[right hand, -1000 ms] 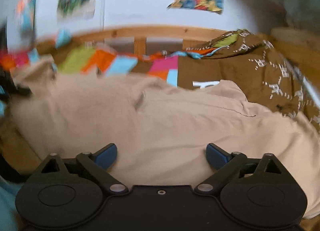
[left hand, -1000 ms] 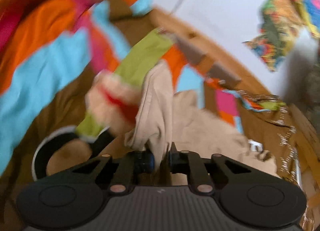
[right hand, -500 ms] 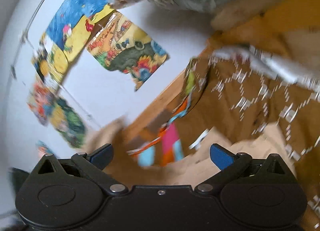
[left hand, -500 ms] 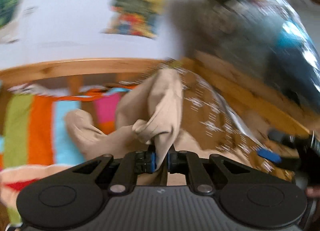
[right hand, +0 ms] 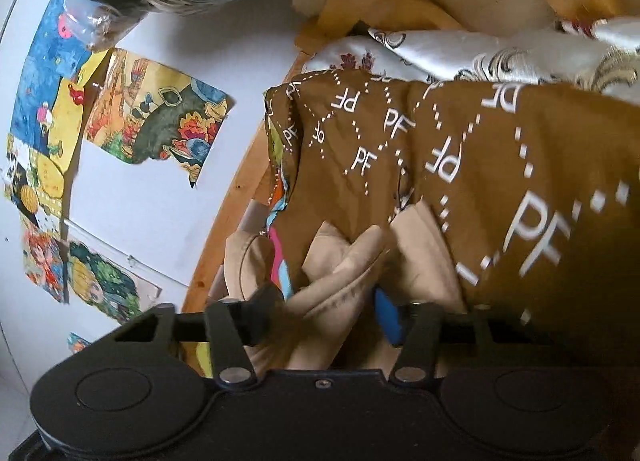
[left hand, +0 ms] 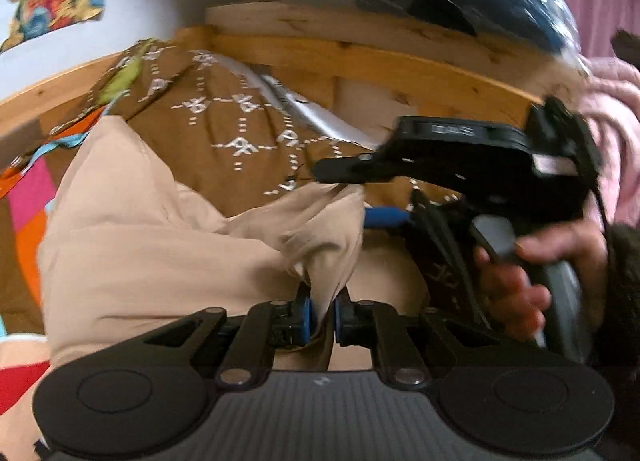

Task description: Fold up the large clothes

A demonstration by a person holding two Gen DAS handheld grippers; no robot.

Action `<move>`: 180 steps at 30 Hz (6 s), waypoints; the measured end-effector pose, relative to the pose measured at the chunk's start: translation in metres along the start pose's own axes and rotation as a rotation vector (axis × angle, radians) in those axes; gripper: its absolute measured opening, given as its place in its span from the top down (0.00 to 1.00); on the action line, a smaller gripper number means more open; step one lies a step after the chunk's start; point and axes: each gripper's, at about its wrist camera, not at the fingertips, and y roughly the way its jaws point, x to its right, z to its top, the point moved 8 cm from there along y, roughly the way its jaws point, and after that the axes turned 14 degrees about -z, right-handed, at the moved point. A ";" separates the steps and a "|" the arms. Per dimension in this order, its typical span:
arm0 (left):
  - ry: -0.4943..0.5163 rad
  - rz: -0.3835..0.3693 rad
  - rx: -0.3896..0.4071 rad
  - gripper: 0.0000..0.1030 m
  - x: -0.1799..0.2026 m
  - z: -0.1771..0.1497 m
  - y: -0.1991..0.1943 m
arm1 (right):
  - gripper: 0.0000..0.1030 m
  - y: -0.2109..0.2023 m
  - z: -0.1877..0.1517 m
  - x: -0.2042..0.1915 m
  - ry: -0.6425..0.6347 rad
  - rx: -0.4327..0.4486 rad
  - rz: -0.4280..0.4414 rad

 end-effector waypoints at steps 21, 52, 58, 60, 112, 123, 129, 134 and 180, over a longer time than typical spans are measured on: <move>-0.045 -0.219 0.060 0.28 0.006 -0.006 -0.001 | 0.91 0.005 -0.008 0.008 -0.568 0.125 -0.356; -0.561 0.040 0.126 0.17 -0.123 -0.100 -0.049 | 0.87 -0.036 -0.110 0.000 -0.835 0.024 -0.574; -0.599 0.009 0.167 0.15 -0.128 -0.110 -0.049 | 0.71 -0.042 -0.085 -0.033 -0.736 0.129 -0.453; -0.620 -0.006 0.177 0.14 -0.131 -0.113 -0.048 | 0.65 -0.028 -0.074 -0.051 -0.737 0.117 -0.426; -0.613 -0.065 0.154 0.07 -0.130 -0.117 -0.039 | 0.61 0.138 -0.094 -0.122 -1.120 -0.040 -0.370; -0.625 -0.109 0.173 0.07 -0.132 -0.122 -0.044 | 0.53 0.037 -0.119 -0.054 -1.249 0.041 -0.510; -0.607 -0.095 0.155 0.07 -0.130 -0.122 -0.042 | 0.49 0.029 -0.121 -0.044 -1.158 0.135 -0.514; -0.623 -0.097 0.176 0.05 -0.131 -0.123 -0.043 | 0.13 -0.015 -0.107 -0.062 -1.115 0.280 -0.539; -0.611 -0.142 0.289 0.01 -0.146 -0.099 -0.072 | 0.15 -0.006 -0.092 -0.020 -0.929 0.176 -0.580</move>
